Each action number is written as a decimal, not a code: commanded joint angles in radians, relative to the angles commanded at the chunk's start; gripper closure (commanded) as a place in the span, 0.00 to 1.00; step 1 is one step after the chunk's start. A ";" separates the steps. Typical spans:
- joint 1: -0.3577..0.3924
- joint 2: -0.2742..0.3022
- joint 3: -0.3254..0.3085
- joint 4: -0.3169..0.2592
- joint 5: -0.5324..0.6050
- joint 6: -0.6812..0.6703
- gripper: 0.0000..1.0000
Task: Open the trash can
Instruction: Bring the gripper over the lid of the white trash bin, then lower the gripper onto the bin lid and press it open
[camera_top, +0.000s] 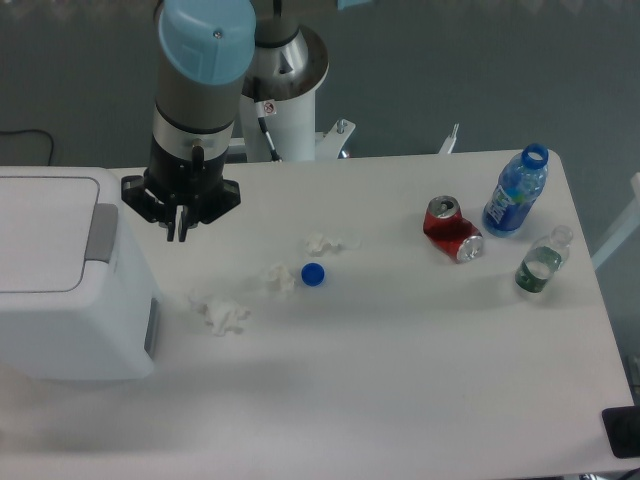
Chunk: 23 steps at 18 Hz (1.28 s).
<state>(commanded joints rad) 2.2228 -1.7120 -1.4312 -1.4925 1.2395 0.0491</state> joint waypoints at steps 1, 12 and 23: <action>-0.003 0.002 0.000 0.000 -0.008 -0.003 0.85; -0.028 0.011 0.024 0.008 -0.060 -0.055 0.86; -0.029 -0.011 0.035 0.015 -0.078 -0.071 0.86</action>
<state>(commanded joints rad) 2.1936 -1.7226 -1.3959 -1.4773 1.1613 -0.0215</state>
